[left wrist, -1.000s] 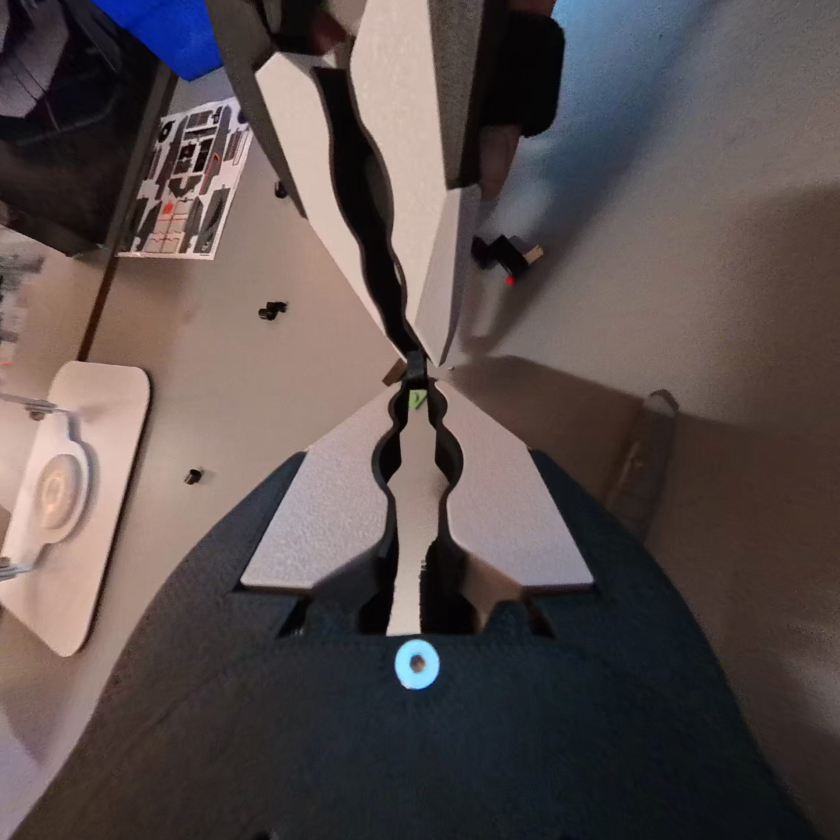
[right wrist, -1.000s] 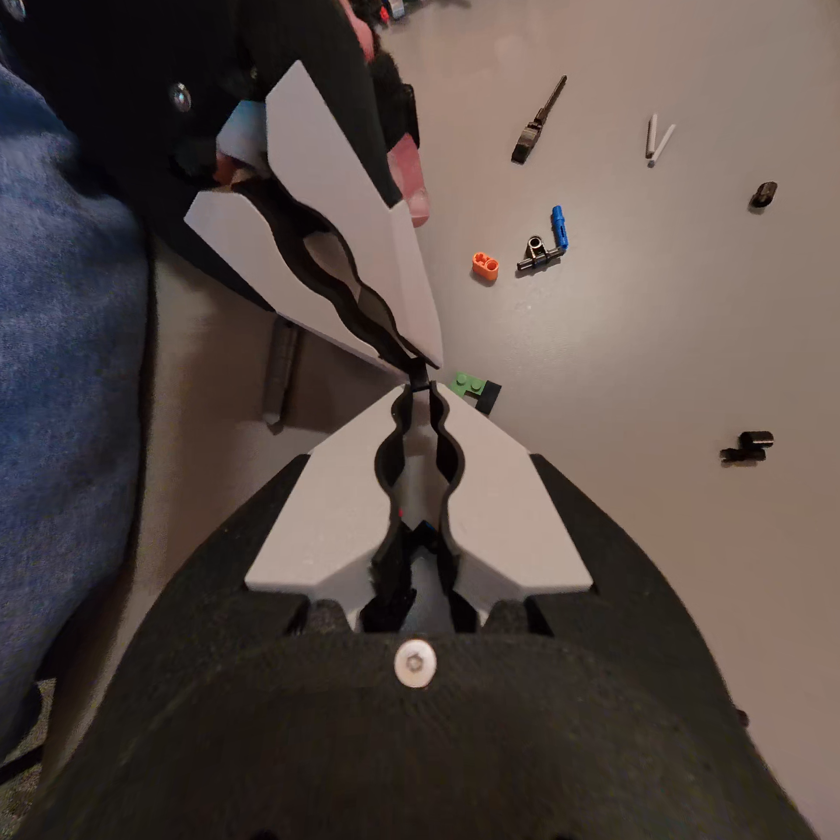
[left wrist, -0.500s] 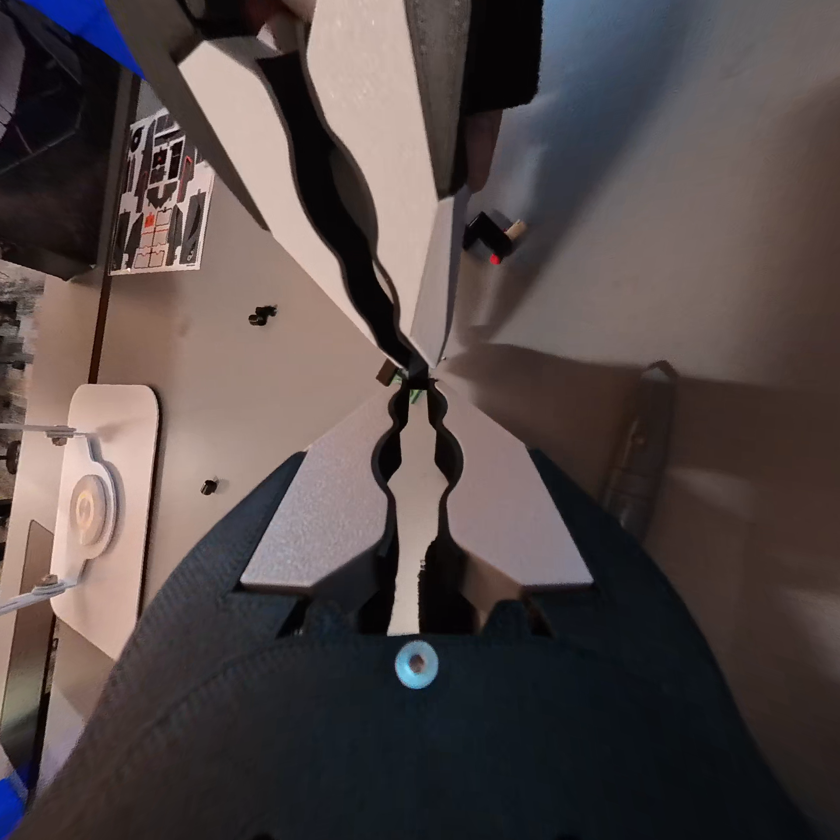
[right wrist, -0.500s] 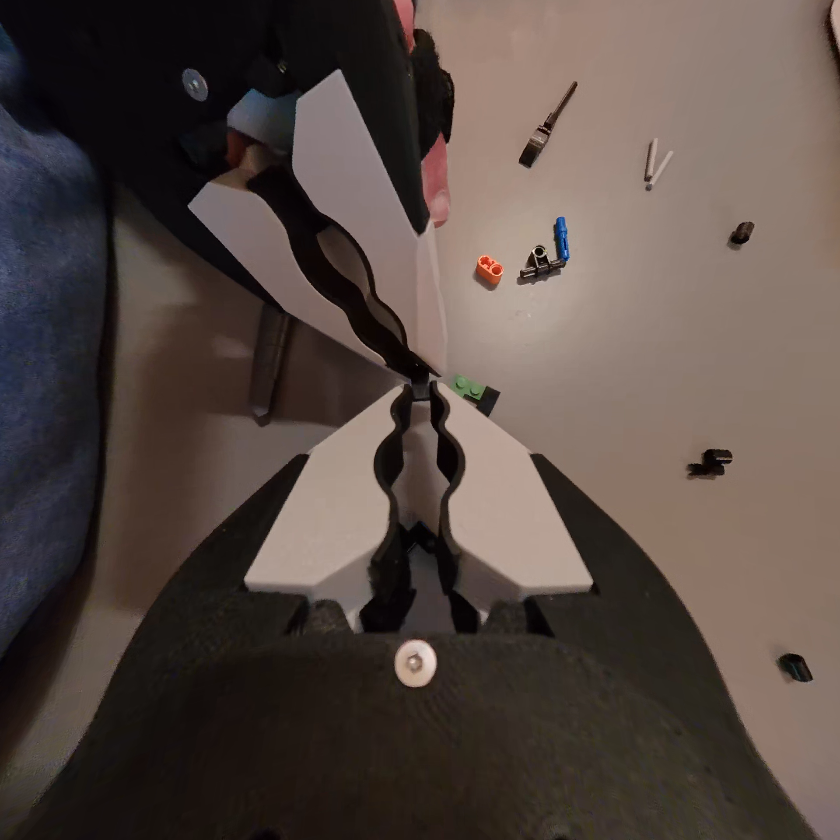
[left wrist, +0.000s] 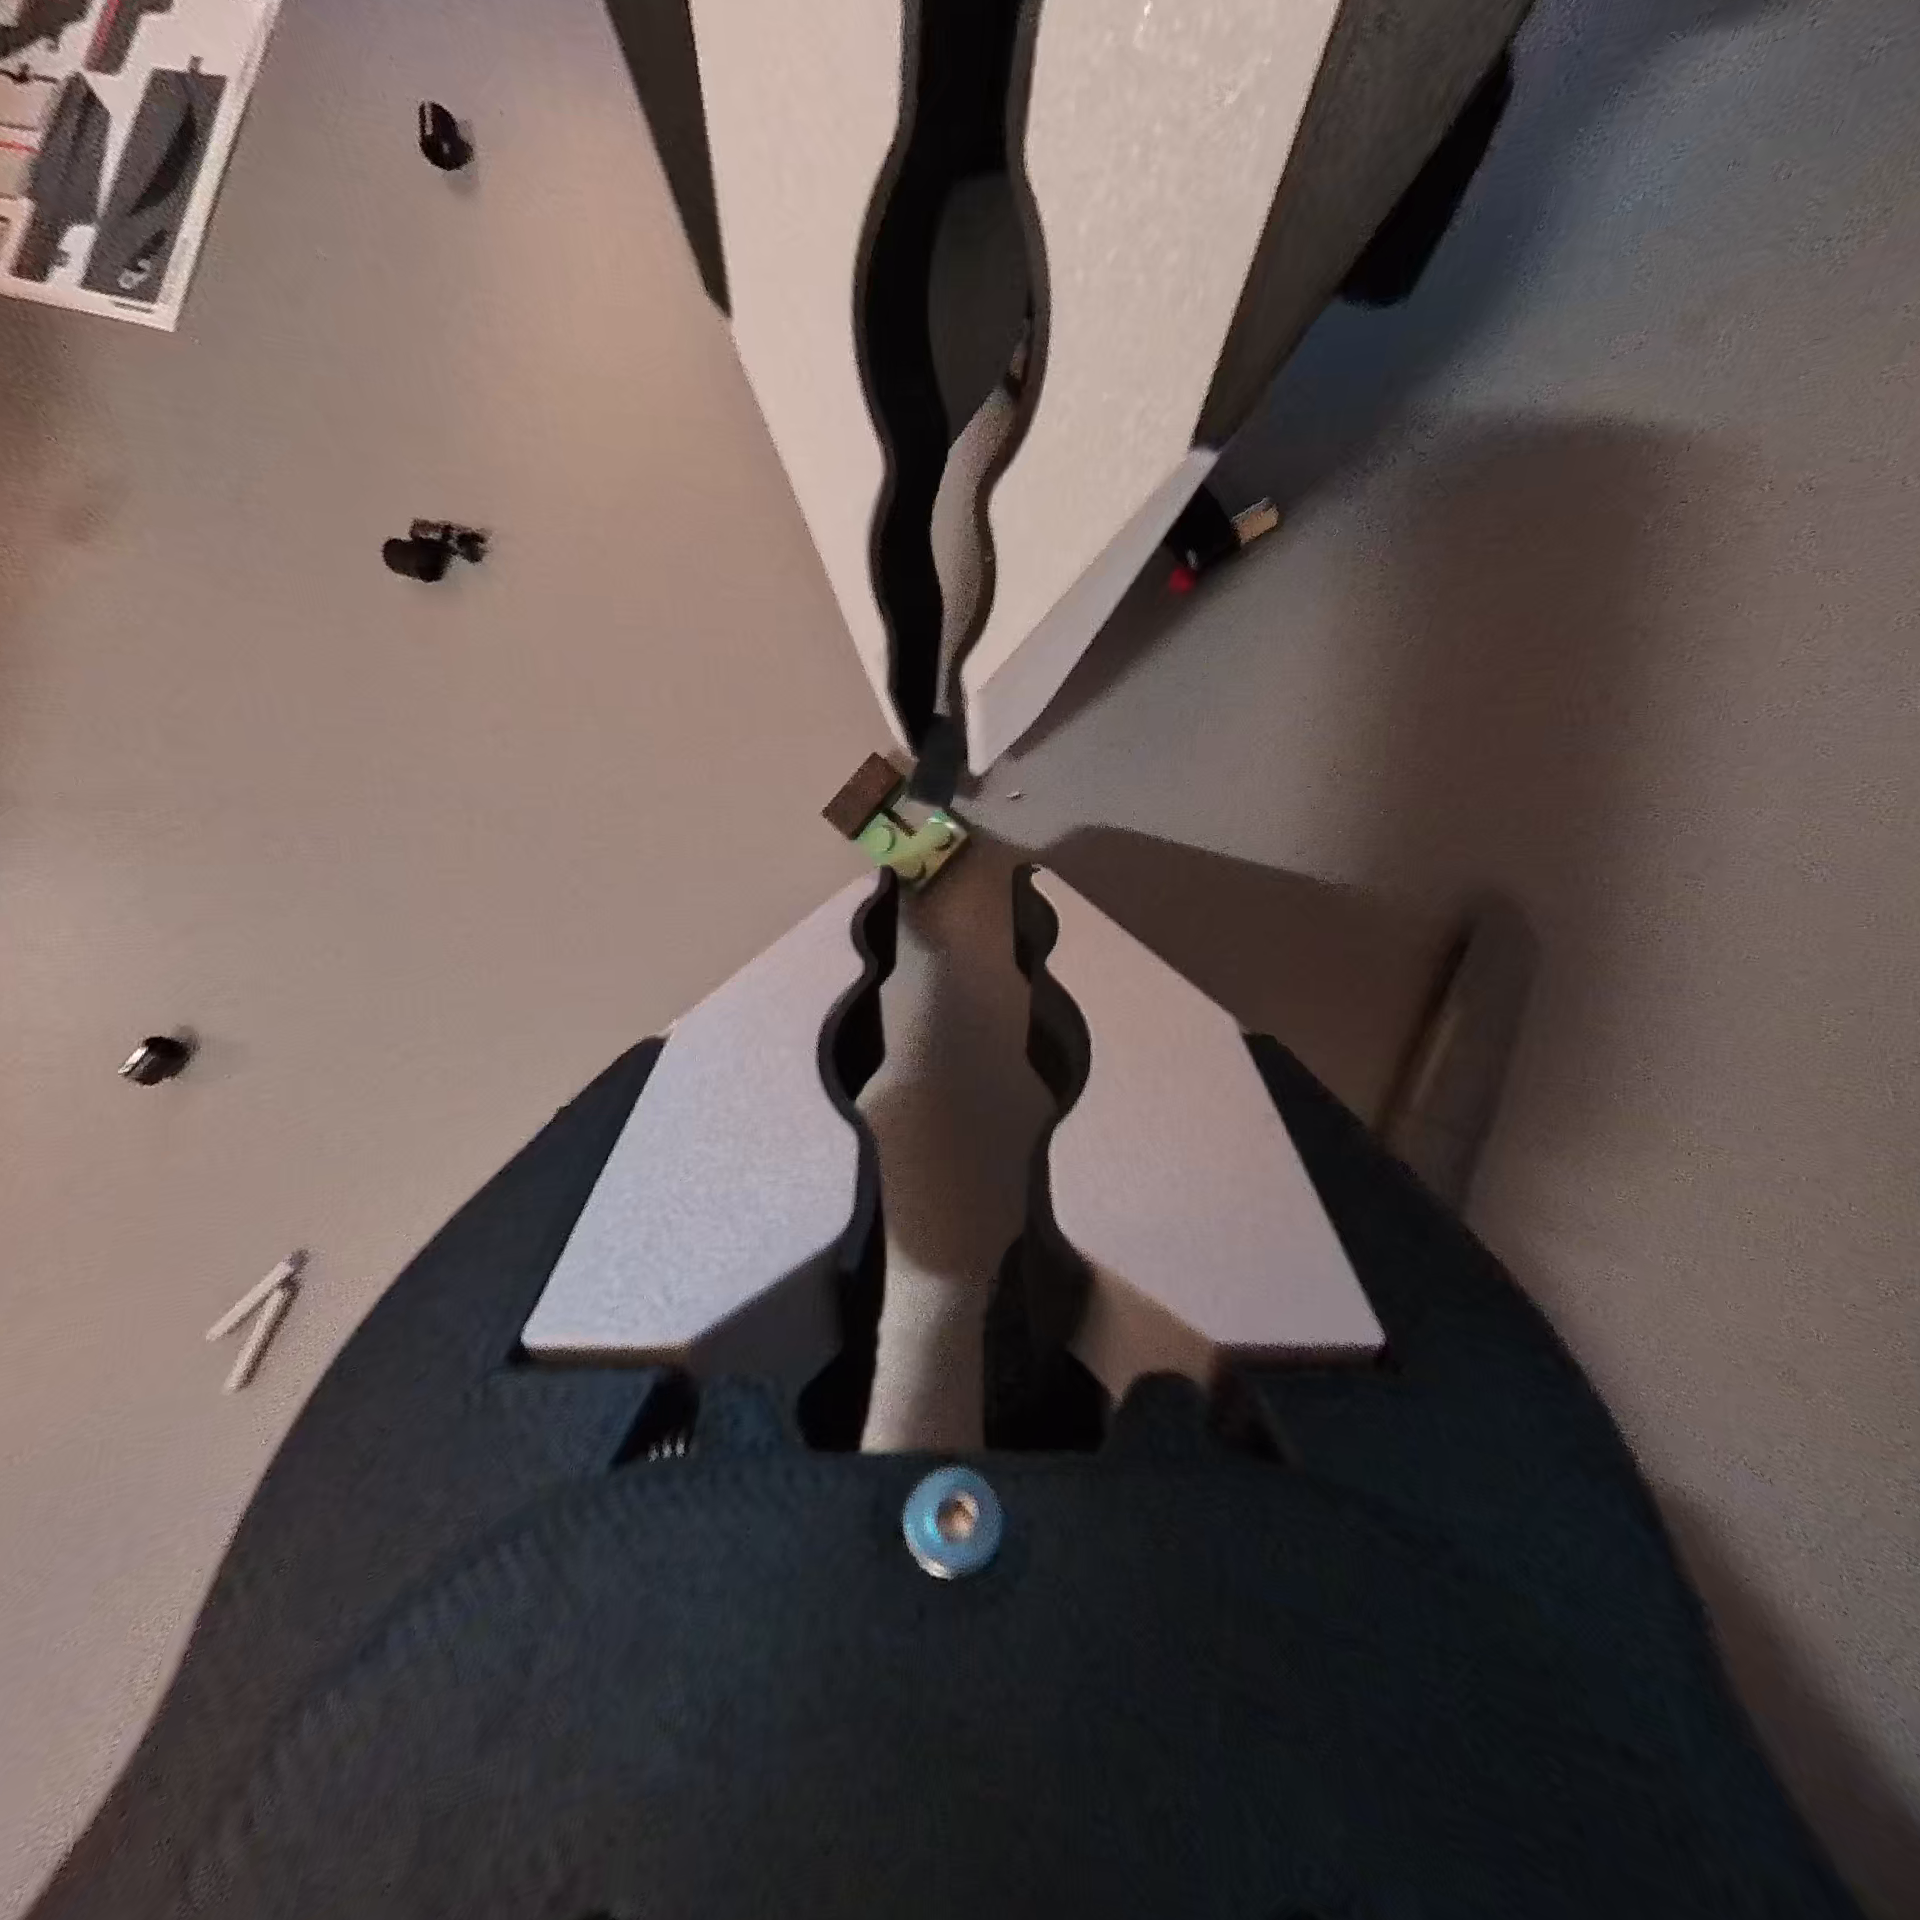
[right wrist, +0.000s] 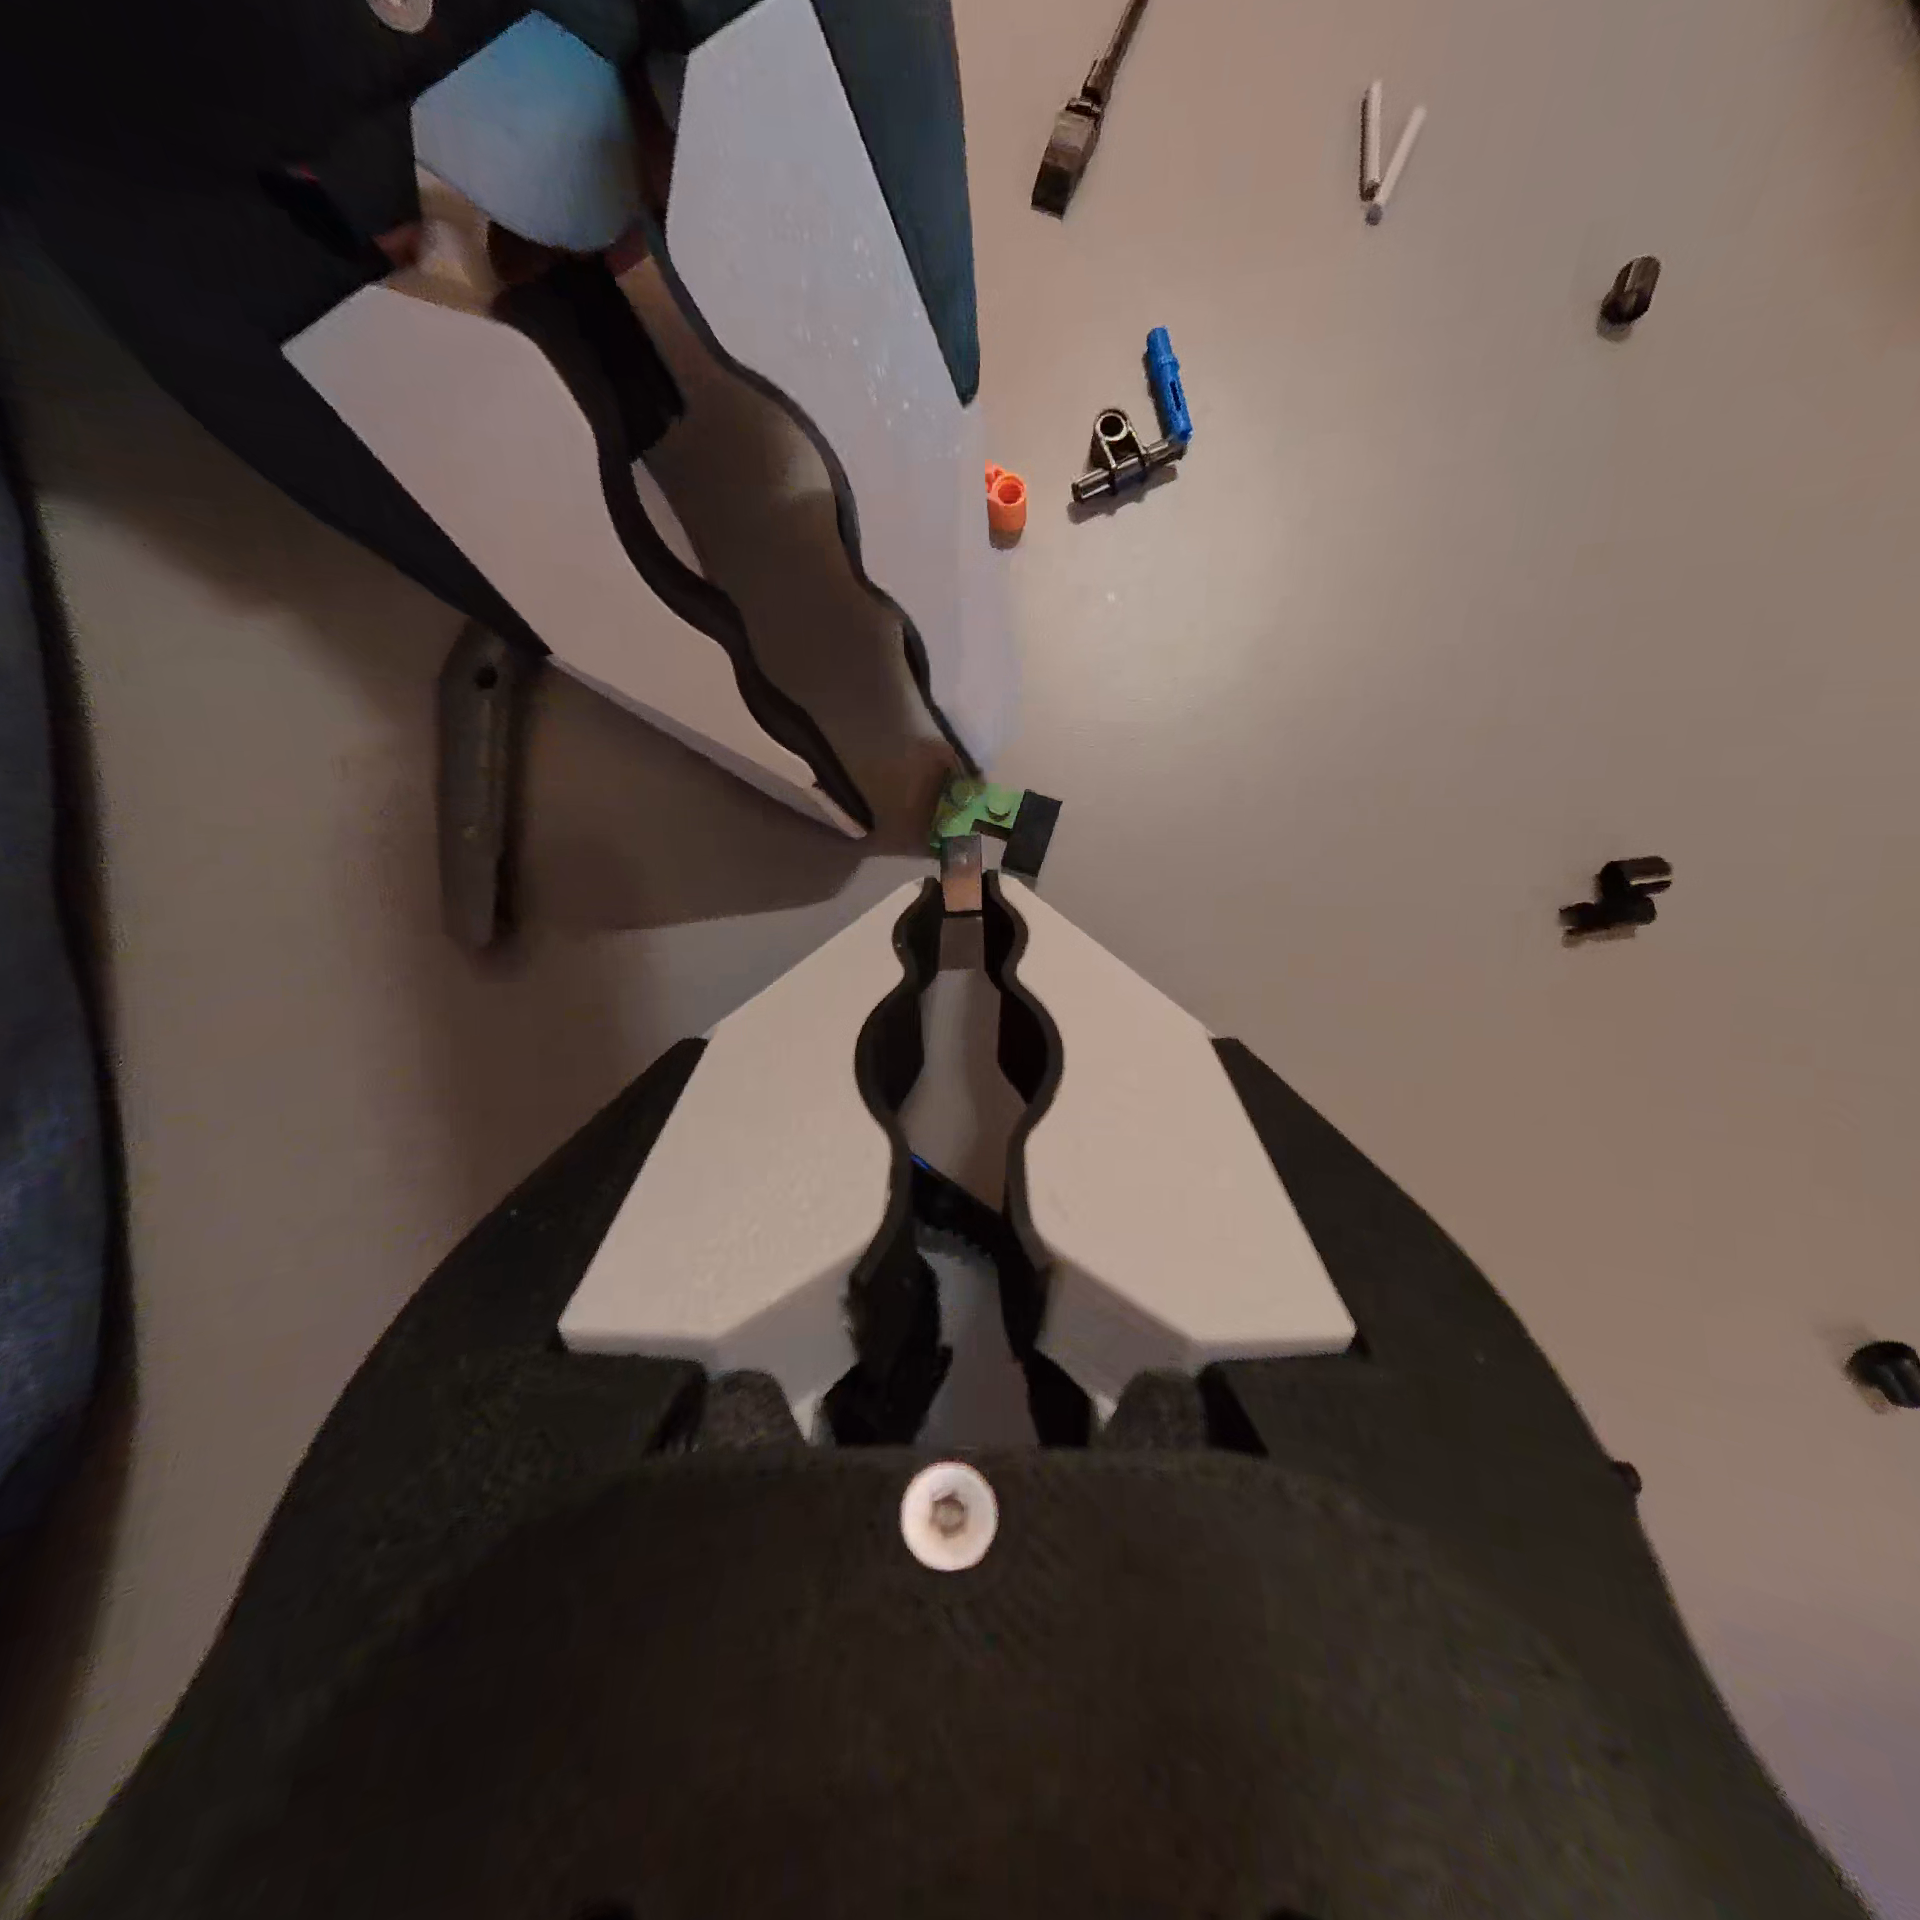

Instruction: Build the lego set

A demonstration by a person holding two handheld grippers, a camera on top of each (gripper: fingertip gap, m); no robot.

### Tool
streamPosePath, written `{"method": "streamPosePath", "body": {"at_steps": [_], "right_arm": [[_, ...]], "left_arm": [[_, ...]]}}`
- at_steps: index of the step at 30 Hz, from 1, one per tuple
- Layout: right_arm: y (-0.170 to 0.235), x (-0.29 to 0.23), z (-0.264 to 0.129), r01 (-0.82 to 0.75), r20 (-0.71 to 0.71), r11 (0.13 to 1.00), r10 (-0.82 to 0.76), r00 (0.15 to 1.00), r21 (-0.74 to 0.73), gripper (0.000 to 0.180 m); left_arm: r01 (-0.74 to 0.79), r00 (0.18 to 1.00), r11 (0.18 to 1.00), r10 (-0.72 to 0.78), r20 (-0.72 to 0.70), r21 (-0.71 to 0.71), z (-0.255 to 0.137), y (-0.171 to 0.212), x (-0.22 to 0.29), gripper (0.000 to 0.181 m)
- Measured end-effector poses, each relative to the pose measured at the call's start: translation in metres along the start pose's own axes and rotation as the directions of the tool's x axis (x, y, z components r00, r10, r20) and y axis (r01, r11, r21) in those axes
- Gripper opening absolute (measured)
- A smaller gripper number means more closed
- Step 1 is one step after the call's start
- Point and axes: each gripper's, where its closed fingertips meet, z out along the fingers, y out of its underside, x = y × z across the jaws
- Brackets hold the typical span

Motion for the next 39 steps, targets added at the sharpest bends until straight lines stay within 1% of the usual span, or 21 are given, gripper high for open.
{"method": "streamPosePath", "body": {"at_steps": [5,7,10,13,16,26,31,35,39], "right_arm": [[-0.002,-0.005,0.003,-0.018,0.015,1.0,0.018,1.0,0.006,0.005],[-0.002,-0.006,0.003,-0.013,0.015,1.0,0.013,1.0,0.006,0.005],[-0.001,-0.005,0.003,-0.024,0.02,1.0,0.024,1.0,0.006,0.005],[0.0,-0.004,0.004,-0.019,0.024,1.0,0.019,1.0,-0.009,0.005],[-0.002,-0.005,0.005,-0.011,0.031,1.0,0.011,0.999,-0.013,0.005],[-0.001,-0.007,0.008,-0.031,0.028,0.999,0.032,0.999,-0.041,0.005],[-0.001,-0.006,0.009,-0.023,0.031,0.999,0.025,0.999,-0.043,0.005],[-0.001,-0.006,0.009,-0.023,0.04,0.999,0.025,0.999,-0.044,0.006],[0.0,-0.006,0.009,-0.026,0.042,0.999,0.028,0.999,-0.038,0.006]], "left_arm": [[0.051,0.998,0.998,-0.051,-0.028,0.023,0.002,-0.005,0.009,0.023],[0.054,0.998,0.998,-0.054,-0.011,0.026,0.001,-0.004,0.008,0.023],[0.077,0.996,0.996,-0.075,-0.039,0.045,0.001,-0.006,0.015,0.025],[0.062,0.998,0.997,-0.062,0.001,0.044,0.0,-0.003,0.012,0.025],[0.085,0.996,0.995,-0.085,-0.005,0.051,-0.001,-0.002,0.01,0.026],[0.073,0.997,0.996,-0.072,-0.025,0.055,0.0,-0.004,0.015,0.023],[0.023,1.0,0.998,-0.023,0.004,0.057,-0.002,-0.004,0.014,0.025],[-0.046,0.998,0.994,0.041,0.046,0.098,-0.009,-0.014,0.012,0.026],[-0.128,0.991,0.99,0.125,0.039,0.061,-0.002,-0.011,0.017,0.025]]}}
